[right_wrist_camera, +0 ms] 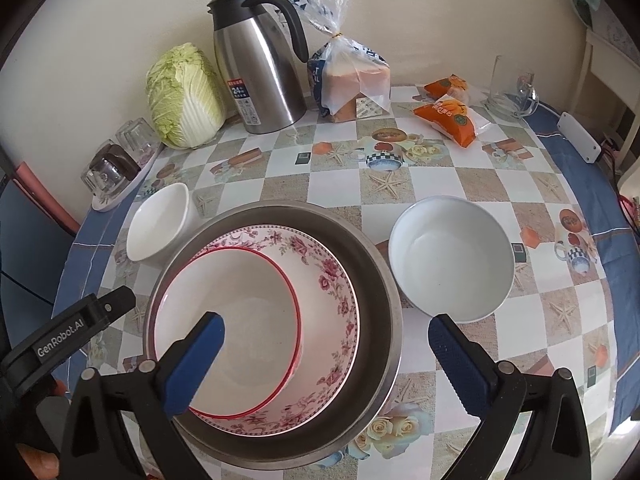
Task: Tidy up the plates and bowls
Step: 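Move both grippers to the rim of the white square bowl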
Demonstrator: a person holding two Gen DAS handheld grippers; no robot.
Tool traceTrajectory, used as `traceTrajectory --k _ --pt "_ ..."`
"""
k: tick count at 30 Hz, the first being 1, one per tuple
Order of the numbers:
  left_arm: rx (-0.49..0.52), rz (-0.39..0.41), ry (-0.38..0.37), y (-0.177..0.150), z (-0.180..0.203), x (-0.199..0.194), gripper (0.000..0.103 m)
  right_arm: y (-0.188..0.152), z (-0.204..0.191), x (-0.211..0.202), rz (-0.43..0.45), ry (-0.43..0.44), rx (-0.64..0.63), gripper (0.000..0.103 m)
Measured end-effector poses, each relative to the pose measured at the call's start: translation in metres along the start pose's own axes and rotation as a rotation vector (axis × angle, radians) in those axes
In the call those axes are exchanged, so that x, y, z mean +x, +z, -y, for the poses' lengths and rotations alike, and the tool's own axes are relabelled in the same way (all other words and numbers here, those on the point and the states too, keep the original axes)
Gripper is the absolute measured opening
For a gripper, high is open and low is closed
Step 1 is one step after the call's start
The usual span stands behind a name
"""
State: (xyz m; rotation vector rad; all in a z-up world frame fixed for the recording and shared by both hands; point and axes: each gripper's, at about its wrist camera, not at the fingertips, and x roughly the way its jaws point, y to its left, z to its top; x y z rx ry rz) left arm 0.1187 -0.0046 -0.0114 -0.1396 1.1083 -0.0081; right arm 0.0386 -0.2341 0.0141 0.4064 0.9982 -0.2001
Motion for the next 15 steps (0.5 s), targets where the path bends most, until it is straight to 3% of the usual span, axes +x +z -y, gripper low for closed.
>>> traceTrajectory --k 15 --pt "-0.100 0.008 0.040 0.015 -0.057 0.004 0.097 -0.005 -0.048 0.006 0.001 0.018 -0.067 0.103"
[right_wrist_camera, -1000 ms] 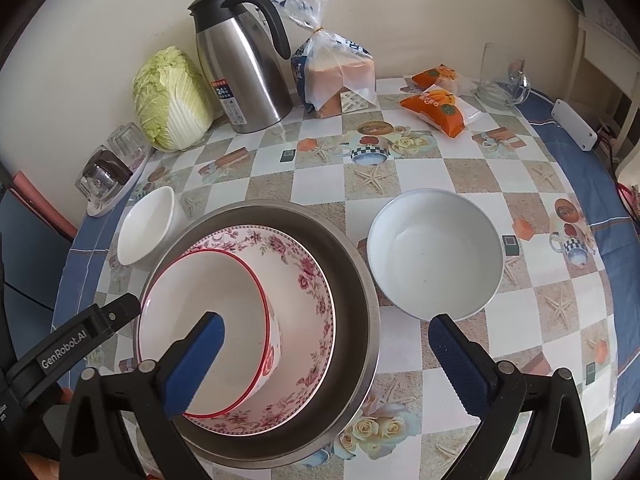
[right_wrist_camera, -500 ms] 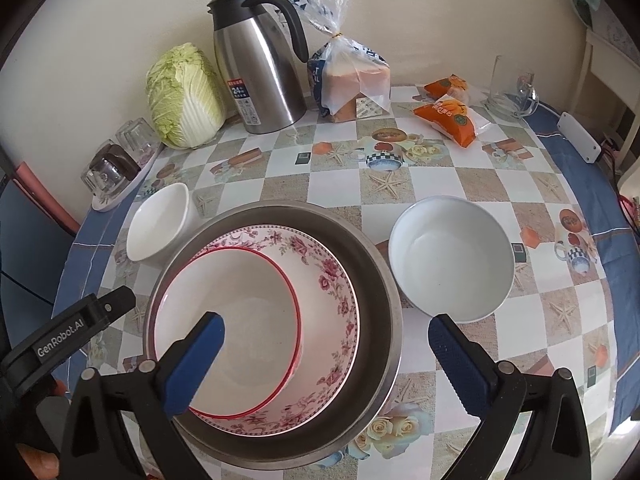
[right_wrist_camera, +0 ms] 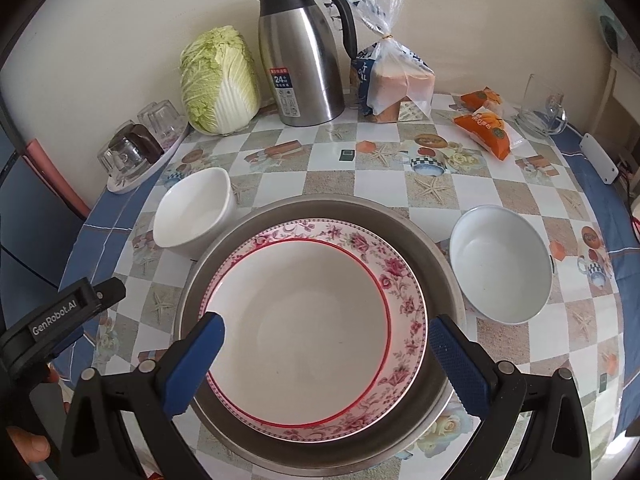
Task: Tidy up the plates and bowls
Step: 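Move both grippers to the rim of the white square bowl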
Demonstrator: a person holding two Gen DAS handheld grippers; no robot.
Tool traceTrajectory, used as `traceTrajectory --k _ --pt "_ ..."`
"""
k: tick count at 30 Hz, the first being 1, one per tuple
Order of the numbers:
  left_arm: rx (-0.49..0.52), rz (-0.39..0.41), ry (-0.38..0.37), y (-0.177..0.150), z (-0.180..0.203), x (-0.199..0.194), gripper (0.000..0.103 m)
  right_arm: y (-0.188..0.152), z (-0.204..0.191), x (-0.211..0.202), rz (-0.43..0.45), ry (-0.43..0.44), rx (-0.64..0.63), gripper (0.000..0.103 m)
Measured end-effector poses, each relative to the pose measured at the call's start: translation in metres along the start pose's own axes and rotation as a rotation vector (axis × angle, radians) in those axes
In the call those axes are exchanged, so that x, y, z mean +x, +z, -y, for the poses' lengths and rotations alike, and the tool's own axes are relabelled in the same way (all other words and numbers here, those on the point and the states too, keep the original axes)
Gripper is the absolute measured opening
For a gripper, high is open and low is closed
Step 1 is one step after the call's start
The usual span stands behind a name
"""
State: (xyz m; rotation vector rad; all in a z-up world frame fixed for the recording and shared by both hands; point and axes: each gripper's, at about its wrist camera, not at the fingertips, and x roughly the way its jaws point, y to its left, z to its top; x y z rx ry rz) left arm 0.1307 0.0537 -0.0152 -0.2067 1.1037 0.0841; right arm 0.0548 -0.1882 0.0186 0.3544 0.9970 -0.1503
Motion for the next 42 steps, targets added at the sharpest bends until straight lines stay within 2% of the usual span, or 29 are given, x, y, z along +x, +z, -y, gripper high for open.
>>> traceTrajectory --k 11,18,27,42 --pt "0.000 -0.022 -0.002 0.011 -0.004 0.015 0.097 0.011 -0.036 0.003 0.035 0.021 -0.058 0.103" --pt "-0.002 -0.024 -0.046 0.018 -0.005 0.021 0.097 0.011 -0.054 0.013 0.029 -0.011 -0.121 0.103" --pt "-0.017 -0.030 -0.060 0.027 -0.008 0.032 0.097 0.012 -0.062 0.021 0.022 -0.033 -0.157 0.103" --pt "-0.051 0.022 -0.110 0.047 0.001 0.042 0.097 0.037 -0.065 0.032 0.000 -0.014 -0.089 0.103"
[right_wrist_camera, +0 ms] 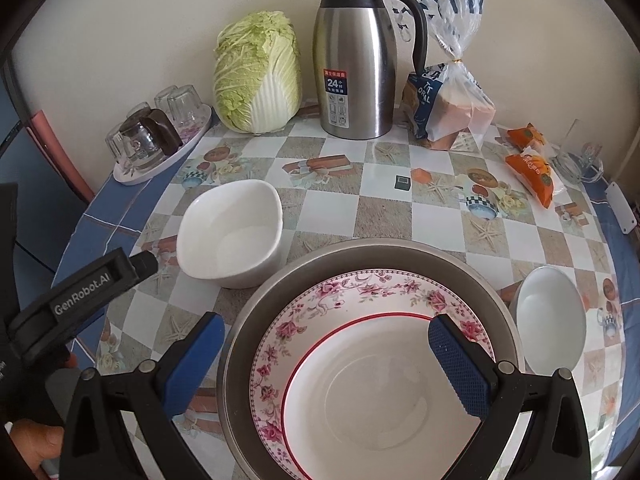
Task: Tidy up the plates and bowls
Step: 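Move both grippers to the rim of the white square bowl, then close both grippers on the white square bowl rim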
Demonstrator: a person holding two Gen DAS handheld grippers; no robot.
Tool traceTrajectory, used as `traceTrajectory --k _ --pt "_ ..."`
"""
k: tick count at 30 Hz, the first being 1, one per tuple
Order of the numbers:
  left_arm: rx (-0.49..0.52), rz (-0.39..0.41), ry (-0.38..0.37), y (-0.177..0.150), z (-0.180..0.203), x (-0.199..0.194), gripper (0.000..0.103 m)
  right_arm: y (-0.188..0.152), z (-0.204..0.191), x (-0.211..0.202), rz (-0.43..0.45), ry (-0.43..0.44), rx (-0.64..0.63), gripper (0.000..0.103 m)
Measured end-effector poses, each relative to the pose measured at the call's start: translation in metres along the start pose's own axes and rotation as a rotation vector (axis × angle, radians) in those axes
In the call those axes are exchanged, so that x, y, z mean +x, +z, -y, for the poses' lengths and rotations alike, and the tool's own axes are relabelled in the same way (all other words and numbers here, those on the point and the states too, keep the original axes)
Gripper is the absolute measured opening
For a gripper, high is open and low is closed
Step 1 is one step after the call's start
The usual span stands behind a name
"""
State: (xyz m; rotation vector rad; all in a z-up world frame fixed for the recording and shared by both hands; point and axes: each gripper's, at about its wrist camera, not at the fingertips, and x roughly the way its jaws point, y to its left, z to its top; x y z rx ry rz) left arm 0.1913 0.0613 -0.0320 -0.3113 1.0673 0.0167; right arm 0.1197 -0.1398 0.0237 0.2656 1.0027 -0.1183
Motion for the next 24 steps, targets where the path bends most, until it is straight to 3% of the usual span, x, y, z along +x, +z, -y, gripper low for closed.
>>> traceTrajectory --k 11,24 --pt "-0.043 0.046 -0.062 0.007 0.001 0.001 0.097 0.030 -0.002 0.000 -0.043 0.015 -0.013 0.103" --pt "-0.078 -0.024 -0.124 0.015 0.003 0.029 0.097 0.073 -0.004 0.022 -0.126 0.013 -0.038 0.103"
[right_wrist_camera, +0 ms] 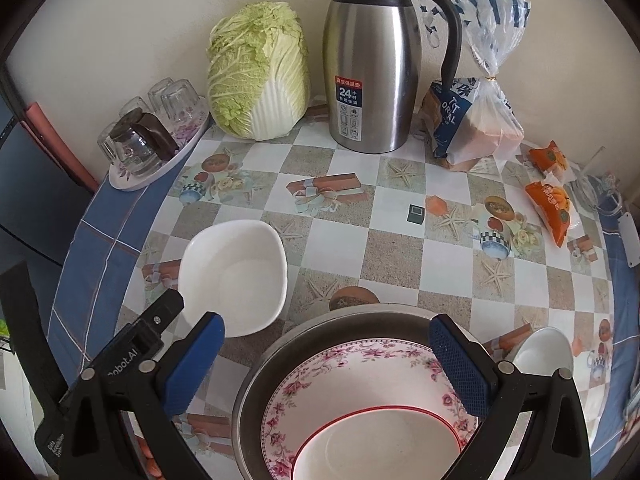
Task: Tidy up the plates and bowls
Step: 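Close both grippers on the white square bowl rim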
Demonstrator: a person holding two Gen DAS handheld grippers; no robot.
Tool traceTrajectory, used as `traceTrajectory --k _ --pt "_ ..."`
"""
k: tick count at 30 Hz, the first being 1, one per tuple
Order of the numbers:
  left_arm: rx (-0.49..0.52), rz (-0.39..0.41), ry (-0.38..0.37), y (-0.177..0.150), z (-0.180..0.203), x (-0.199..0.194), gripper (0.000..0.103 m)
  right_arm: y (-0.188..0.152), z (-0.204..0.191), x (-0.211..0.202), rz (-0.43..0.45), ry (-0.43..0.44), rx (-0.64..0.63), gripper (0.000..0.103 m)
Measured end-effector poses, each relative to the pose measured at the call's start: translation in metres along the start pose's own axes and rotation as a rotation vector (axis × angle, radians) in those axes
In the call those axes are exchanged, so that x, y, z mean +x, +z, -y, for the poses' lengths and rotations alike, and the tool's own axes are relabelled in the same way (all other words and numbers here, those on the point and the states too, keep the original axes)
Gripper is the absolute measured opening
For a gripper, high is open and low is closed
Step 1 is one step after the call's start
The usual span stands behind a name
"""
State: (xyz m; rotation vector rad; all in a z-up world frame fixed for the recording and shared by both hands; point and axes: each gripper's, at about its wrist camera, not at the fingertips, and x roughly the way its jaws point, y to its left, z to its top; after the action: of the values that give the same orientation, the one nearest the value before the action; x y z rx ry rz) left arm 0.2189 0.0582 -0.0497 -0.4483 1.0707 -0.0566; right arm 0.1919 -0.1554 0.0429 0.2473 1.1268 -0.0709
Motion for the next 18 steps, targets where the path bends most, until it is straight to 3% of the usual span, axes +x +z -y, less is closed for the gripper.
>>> traceTrajectory --k 5,8,12,14,18 --pt "-0.002 -0.012 -0.018 0.002 0.003 0.014 0.095 0.009 -0.004 0.024 -0.058 -0.012 0.008 0.077" --pt "-0.002 -0.031 -0.014 0.001 0.004 0.026 0.073 0.012 -0.010 0.038 -0.081 -0.005 0.002 0.061" --pt "-0.003 -0.060 -0.024 -0.001 0.003 0.039 0.068 0.013 -0.020 0.054 -0.108 -0.022 -0.026 0.049" --pt "-0.013 -0.074 -0.033 -0.002 0.002 0.043 0.061 0.013 -0.024 0.062 -0.122 -0.011 -0.032 0.036" --pt "-0.043 -0.097 -0.073 -0.003 0.000 0.048 0.045 0.014 -0.029 0.074 -0.131 -0.002 -0.040 0.020"
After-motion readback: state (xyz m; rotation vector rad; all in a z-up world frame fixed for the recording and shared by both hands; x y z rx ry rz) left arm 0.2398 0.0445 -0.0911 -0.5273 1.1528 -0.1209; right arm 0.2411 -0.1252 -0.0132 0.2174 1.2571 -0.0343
